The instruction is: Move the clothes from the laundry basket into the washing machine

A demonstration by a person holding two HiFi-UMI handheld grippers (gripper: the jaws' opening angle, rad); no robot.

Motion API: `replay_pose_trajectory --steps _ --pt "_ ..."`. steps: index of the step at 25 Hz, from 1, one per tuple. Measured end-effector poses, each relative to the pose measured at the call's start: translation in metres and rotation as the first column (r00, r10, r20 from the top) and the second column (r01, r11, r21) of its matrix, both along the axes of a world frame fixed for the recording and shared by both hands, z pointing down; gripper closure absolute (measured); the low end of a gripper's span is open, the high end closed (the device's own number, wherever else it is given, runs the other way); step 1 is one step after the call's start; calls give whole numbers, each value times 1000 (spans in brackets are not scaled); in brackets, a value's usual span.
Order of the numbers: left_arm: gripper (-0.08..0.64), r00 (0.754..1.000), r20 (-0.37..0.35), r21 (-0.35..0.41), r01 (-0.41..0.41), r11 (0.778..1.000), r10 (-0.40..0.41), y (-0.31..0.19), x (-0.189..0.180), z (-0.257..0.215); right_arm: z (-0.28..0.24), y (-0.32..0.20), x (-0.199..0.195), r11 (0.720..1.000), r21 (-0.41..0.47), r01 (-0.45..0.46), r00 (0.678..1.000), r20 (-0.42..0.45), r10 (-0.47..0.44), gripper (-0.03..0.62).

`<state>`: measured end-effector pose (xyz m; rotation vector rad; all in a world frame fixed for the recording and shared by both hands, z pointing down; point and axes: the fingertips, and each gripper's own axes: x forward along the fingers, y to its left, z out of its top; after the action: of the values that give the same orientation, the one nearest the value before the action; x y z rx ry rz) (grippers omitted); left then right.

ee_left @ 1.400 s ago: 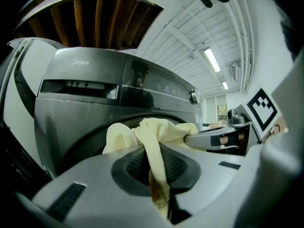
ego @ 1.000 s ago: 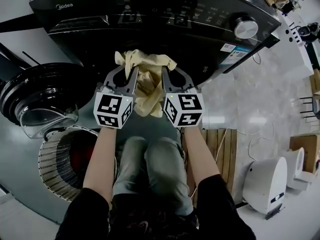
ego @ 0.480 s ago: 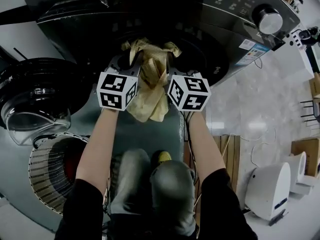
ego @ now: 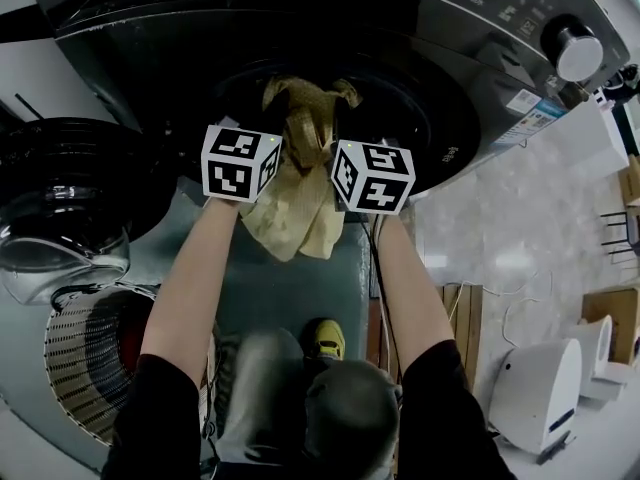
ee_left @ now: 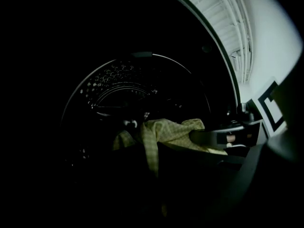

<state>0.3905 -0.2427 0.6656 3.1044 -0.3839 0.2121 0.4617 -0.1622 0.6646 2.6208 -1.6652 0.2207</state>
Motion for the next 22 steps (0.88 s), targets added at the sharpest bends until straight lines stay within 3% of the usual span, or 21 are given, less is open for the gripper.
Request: replay_pose_trajectory --steps 22 --pt "526 995 95 -51 37 998 -33 -39 46 35 27 -35 45 999 -50 -17 999 30 18 563"
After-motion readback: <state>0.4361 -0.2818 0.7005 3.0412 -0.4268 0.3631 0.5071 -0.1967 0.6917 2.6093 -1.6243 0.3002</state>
